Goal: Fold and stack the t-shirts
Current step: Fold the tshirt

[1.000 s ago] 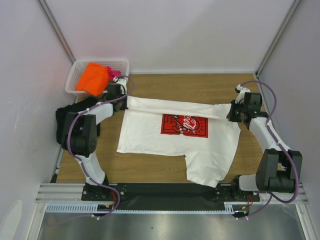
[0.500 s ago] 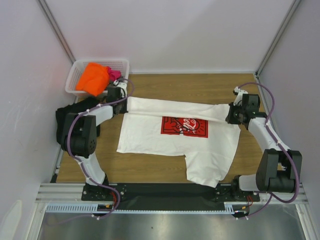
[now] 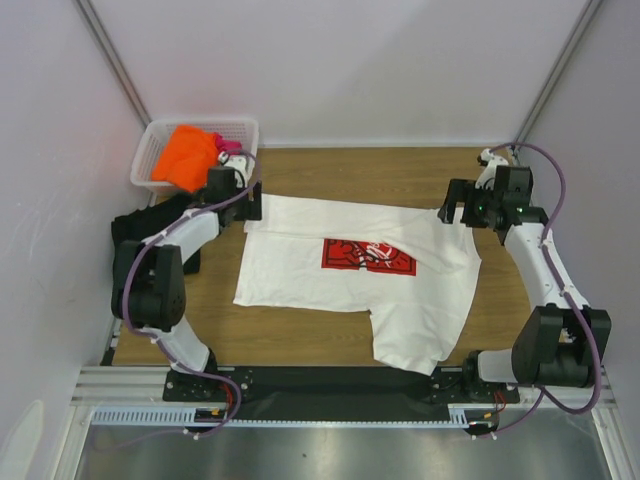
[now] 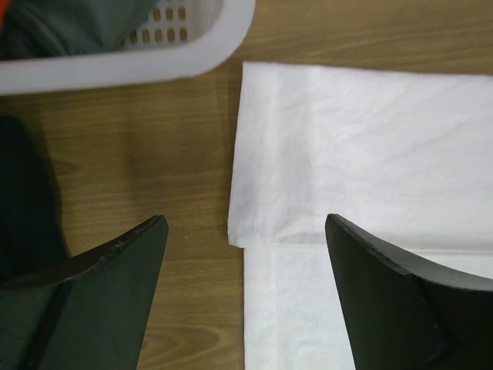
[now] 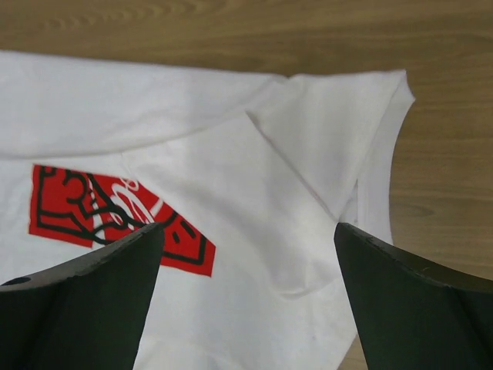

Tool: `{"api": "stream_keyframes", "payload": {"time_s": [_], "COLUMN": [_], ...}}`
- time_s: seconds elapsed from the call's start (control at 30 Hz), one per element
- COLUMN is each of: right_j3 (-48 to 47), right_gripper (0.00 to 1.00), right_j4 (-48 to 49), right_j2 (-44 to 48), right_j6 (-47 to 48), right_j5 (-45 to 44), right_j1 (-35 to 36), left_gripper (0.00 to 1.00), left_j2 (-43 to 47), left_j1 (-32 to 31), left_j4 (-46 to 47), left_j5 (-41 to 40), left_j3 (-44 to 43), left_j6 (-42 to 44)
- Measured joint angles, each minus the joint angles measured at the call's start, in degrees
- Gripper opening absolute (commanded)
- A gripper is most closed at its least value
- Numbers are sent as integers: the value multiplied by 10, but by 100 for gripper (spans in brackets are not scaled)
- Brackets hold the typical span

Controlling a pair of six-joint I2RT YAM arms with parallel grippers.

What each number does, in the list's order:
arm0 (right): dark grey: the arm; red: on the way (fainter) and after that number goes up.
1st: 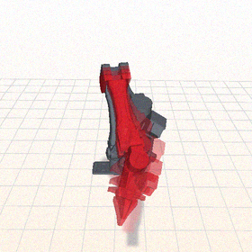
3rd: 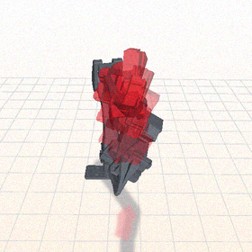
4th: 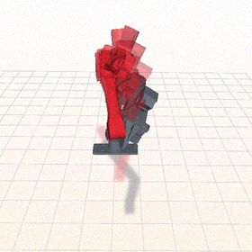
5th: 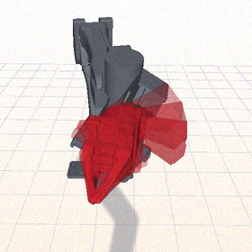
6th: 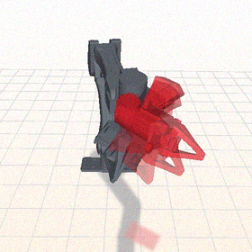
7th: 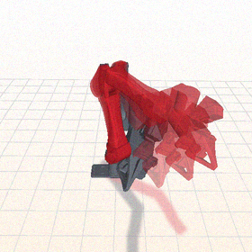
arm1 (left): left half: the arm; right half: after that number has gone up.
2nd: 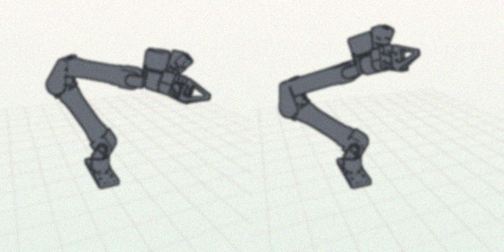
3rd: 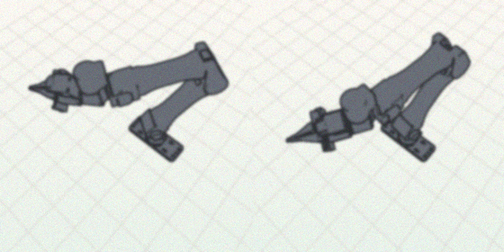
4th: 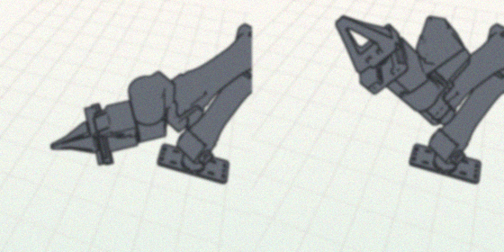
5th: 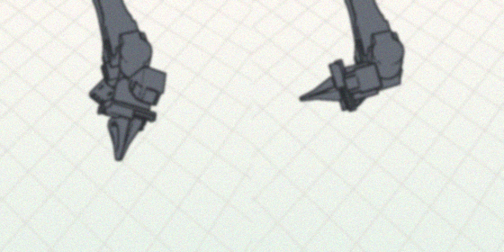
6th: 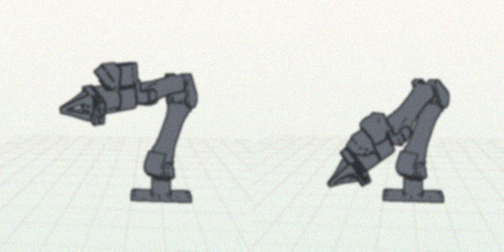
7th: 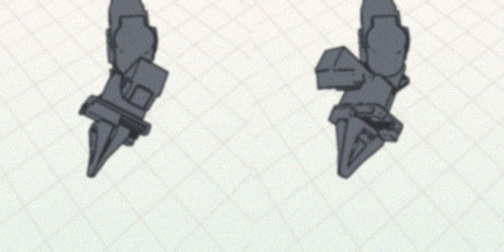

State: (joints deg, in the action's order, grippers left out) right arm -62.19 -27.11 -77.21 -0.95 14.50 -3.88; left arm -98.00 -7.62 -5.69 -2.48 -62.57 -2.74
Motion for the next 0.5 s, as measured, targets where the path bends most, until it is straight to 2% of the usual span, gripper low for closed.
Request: {"api": "stream_keyframes", "payload": {"time_s": [0.2, 0.37, 0.5], "right_j3": [-51, -59, -59], "right_gripper": [99, 97, 95], "right_j4": [23, 32, 52], "right_j2": [-50, -154, -222], "right_j6": [-74, -142, -157], "right_j5": [-5, -40, -41], "right_j1": [3, 37, 67], "left_gripper": [91, 90, 91], "left_j2": [41, 25, -10], "left_j1": [-30, -114, -161], "left_j4": [-7, -8, -10], "left_j5": [-12, -18, -18], "left_j3": [-28, -54, -70], "left_j6": [-29, -95, -131]}}
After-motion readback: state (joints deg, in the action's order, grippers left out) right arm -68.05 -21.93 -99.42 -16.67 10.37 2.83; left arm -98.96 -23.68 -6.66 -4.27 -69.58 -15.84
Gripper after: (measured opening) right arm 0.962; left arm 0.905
